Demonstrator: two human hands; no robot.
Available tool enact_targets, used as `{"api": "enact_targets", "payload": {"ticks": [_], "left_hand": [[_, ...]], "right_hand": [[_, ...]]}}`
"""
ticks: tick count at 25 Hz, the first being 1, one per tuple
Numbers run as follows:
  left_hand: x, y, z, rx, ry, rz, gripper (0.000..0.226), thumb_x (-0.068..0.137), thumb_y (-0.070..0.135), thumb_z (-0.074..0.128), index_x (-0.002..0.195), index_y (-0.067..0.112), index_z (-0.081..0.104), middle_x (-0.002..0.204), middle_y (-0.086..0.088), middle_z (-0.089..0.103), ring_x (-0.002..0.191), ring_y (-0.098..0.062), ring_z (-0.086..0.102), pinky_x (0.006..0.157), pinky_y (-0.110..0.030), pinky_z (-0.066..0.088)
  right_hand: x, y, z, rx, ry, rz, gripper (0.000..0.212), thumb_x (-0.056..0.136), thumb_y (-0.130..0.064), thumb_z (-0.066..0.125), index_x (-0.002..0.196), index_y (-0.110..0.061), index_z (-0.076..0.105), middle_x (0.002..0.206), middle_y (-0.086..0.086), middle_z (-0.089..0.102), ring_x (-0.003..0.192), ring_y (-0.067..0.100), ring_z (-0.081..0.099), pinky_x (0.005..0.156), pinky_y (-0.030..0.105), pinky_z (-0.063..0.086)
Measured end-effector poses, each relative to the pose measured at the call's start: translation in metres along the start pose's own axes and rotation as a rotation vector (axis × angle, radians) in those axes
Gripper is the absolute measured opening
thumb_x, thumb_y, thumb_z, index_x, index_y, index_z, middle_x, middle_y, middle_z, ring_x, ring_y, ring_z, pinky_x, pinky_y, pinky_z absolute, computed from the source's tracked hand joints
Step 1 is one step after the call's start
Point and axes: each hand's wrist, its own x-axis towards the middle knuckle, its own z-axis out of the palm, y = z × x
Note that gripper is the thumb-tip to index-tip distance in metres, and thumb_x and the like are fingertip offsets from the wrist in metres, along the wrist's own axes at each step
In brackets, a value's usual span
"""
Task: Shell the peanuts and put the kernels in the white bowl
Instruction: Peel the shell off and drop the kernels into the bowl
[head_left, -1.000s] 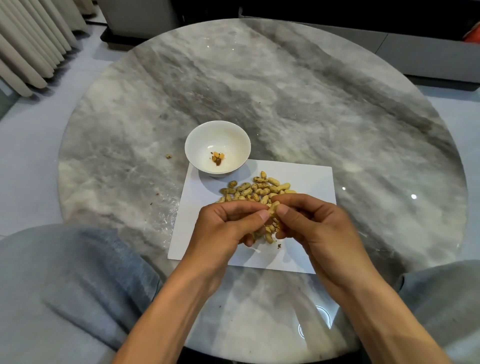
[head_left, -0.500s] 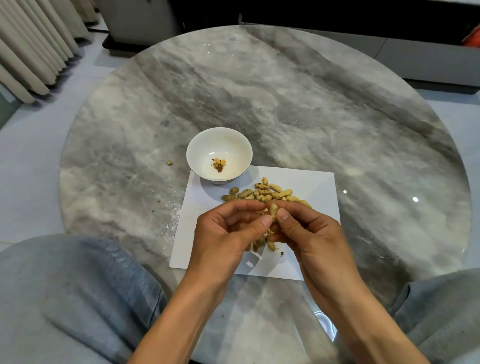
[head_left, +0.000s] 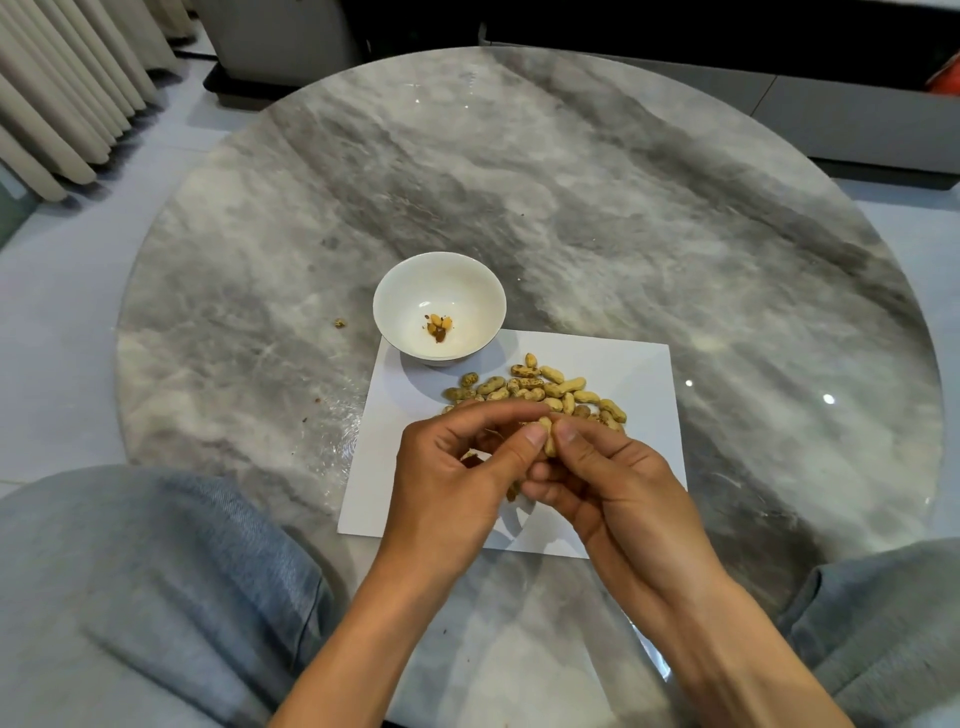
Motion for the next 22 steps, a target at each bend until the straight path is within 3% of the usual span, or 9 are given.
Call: {"api": "enact_targets", "payload": {"ticks": [2,6,9,12,15,18,22], "left_hand": [[0.001,0.001,-0.001,-0.045,0.011,-0.064,0.017,0.083,0.005,0.074,0.088,0.021,0.080,0.080,0.000,0.076,0.066,-0.005,0.063,0.058,-0.015,0.048],[0.001,0.002,-0.002,-0.117,-0.007,-0.165,0.012,0.083,0.005,0.073,0.088,0.014,0.079,0.077,-0.002,0.075,0.058,-0.002,0.059,0.054,-0.015,0.047],[0.001,0.001,0.000,-0.158,-0.037,-0.205,0.011,0.084,0.010,0.072,0.091,0.013,0.079,0.082,-0.005,0.076,0.066,-0.006,0.065,0.056,-0.017,0.049],[-0.001,-0.001,0.002,-0.210,-0.053,-0.226,0.030,0.073,0.027,0.074,0.100,0.015,0.077,0.093,-0.004,0.078,0.084,-0.013,0.073,0.064,-0.017,0.053],[-0.004,-0.002,0.006,-0.237,-0.051,-0.196,0.023,0.075,0.017,0.076,0.097,0.011,0.078,0.093,-0.006,0.078,0.089,-0.018,0.075,0.068,-0.022,0.057],[-0.008,-0.002,0.011,-0.251,-0.034,-0.156,0.023,0.072,0.017,0.076,0.096,0.016,0.078,0.094,-0.005,0.078,0.091,-0.020,0.075,0.076,-0.028,0.060],[-0.007,-0.003,0.016,-0.257,0.023,-0.141,0.020,0.079,0.007,0.074,0.095,0.017,0.077,0.094,-0.001,0.078,0.093,-0.015,0.074,0.081,-0.024,0.058]], "right_hand": [[-0.001,0.002,0.000,-0.093,-0.004,-0.045,0.020,0.078,-0.022,0.069,0.090,-0.009,0.080,0.078,0.016,0.071,0.070,0.020,0.066,0.072,0.028,0.058],[0.001,0.001,-0.003,-0.180,-0.010,-0.074,0.025,0.075,-0.020,0.074,0.095,-0.007,0.079,0.080,0.017,0.073,0.070,0.023,0.064,0.073,0.030,0.058],[0.001,0.000,-0.006,-0.183,-0.003,-0.075,0.026,0.075,-0.021,0.072,0.096,-0.008,0.080,0.079,0.015,0.073,0.070,0.022,0.064,0.073,0.030,0.058],[0.001,0.003,-0.003,-0.174,0.006,-0.095,0.020,0.086,-0.018,0.066,0.098,-0.007,0.079,0.086,0.020,0.074,0.077,0.028,0.068,0.076,0.033,0.059],[0.000,0.008,0.003,-0.185,0.008,-0.150,0.020,0.094,-0.014,0.060,0.102,-0.006,0.076,0.093,0.022,0.075,0.090,0.038,0.072,0.083,0.041,0.060],[-0.002,0.011,0.008,-0.165,0.057,-0.205,0.017,0.092,-0.012,0.061,0.098,-0.008,0.077,0.091,0.020,0.076,0.091,0.036,0.073,0.080,0.037,0.060],[0.000,0.019,0.013,-0.167,0.125,-0.259,0.016,0.094,-0.008,0.060,0.095,-0.011,0.077,0.091,0.017,0.076,0.091,0.037,0.073,0.084,0.042,0.059]]}}
